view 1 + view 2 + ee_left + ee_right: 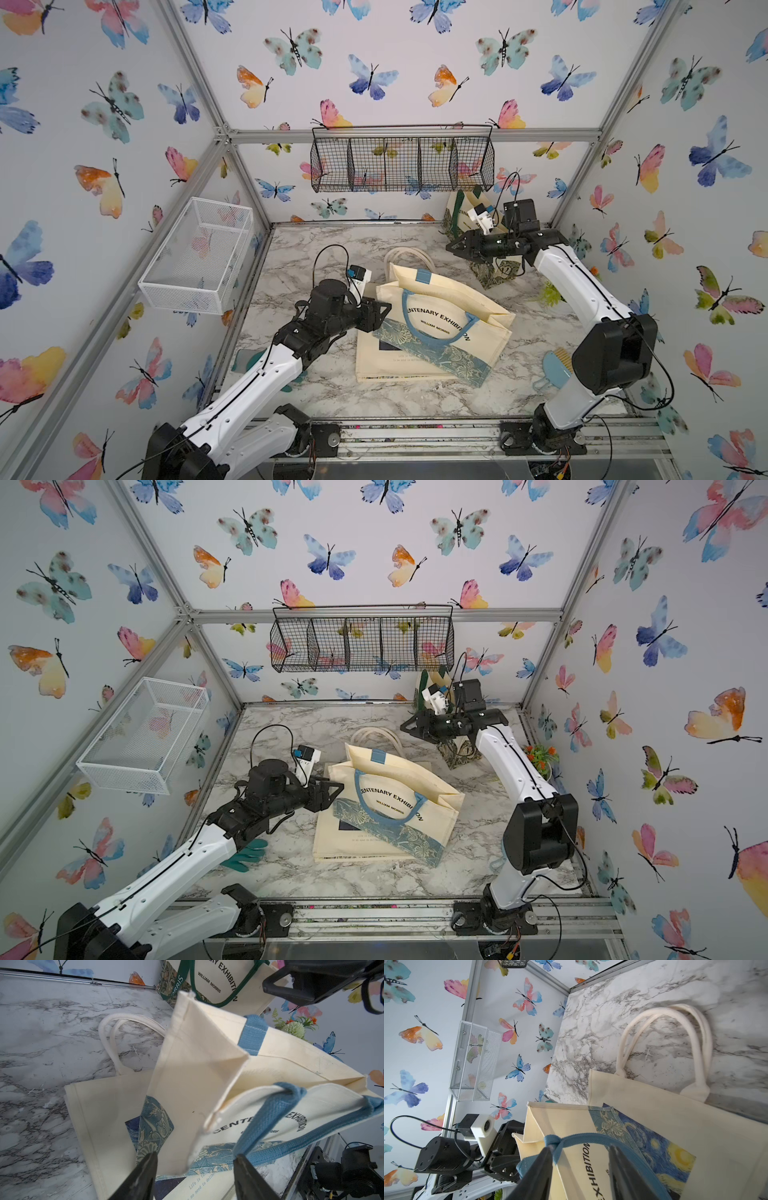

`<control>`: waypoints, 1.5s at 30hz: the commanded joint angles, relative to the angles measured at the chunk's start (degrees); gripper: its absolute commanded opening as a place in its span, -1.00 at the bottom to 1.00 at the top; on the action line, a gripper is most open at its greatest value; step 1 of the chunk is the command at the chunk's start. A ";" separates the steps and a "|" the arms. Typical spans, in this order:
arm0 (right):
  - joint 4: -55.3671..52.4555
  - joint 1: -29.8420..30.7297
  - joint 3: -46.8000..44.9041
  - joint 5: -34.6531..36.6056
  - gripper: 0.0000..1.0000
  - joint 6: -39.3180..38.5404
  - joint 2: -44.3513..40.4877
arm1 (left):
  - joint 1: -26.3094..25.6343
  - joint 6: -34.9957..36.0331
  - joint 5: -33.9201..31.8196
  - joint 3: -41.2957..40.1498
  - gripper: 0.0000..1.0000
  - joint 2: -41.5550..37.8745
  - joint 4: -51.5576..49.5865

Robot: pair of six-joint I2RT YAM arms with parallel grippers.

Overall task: Put away the canvas bag
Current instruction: Place the canvas bag at the center of the board, then pick up the canvas bag from the center of the board.

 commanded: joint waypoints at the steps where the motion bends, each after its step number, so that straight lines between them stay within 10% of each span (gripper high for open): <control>1: -1.06 3.60 4.90 -3.50 -0.04 -2.32 3.15 | 0.99 1.57 0.63 1.00 0.24 -0.09 -1.24; 45: -13.49 22.88 12.44 10.38 -0.01 -7.84 7.14 | 6.97 0.23 8.94 0.77 0.14 9.92 10.32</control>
